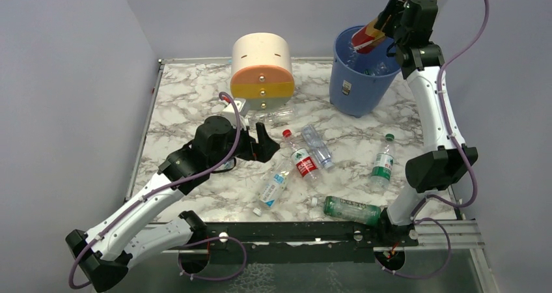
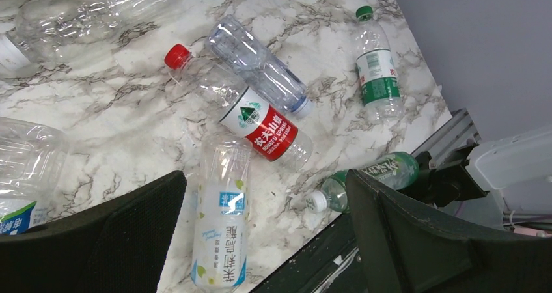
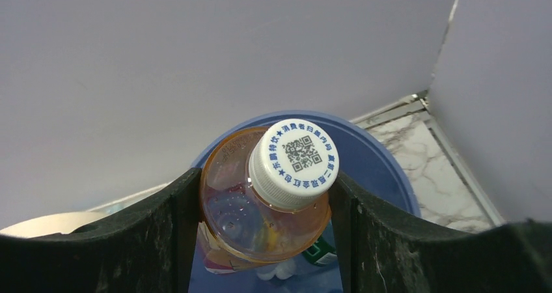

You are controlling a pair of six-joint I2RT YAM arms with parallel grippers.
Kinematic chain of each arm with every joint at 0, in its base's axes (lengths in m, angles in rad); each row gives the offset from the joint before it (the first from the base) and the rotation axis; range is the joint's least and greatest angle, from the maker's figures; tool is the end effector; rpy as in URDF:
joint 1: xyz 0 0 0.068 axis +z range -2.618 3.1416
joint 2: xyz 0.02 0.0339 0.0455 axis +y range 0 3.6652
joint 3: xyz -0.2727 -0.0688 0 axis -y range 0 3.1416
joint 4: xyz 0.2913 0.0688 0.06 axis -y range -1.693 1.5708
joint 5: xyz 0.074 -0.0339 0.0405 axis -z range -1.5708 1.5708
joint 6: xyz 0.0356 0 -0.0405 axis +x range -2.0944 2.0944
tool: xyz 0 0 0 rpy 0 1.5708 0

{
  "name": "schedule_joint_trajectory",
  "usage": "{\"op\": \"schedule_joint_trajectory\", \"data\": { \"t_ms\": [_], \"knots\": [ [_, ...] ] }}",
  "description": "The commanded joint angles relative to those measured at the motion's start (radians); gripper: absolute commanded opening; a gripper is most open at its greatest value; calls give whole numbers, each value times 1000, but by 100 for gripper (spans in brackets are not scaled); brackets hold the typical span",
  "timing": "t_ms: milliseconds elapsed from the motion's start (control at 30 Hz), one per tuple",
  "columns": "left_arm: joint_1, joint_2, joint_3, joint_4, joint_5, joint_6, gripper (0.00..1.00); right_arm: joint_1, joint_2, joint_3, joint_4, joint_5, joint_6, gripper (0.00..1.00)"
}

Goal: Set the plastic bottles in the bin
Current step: Place the plastic bottle in the trash bin.

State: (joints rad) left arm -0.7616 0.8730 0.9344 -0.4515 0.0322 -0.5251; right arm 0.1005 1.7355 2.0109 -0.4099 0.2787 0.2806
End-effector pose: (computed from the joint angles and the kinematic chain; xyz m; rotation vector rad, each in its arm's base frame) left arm 0.1680 -0.1618 0.3585 0.2658 2.0486 -0.8569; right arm 0.4348 0.0340 0.5049 0.3578 1.6622 0.0469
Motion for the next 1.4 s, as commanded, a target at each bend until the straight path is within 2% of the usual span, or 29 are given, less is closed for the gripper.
{"op": "schedule_joint_trajectory", "data": {
  "t_ms": [0, 433, 667, 800, 1100, 1200, 1300, 1367],
  "knots": [
    [-4, 7, -6, 32, -10, 13, 99, -6, -3, -2, -10, 149, -63, 54],
    [-3, 23, -12, 52, 5, 9, 99, -5, 6, -79, -18, 243, -73, 58],
    [-3, 19, -19, 53, 4, 13, 99, -6, -4, -92, -38, 239, -49, 87],
    [-4, 27, -13, 54, 5, 16, 99, -5, -26, -99, -47, 223, -38, 91],
    [-4, 59, -11, 73, 30, 23, 99, -5, -122, -165, -44, 70, 24, 91],
    [-4, 69, -22, 83, 42, 19, 99, -6, -162, -209, -20, -35, 46, 93],
    [-3, 83, -42, 108, 70, 14, 99, -5, -185, -233, -4, -163, 67, 100],
    [-4, 97, -57, 132, 96, 14, 99, -6, -188, -235, -7, -253, 86, 100]
  ]
}}
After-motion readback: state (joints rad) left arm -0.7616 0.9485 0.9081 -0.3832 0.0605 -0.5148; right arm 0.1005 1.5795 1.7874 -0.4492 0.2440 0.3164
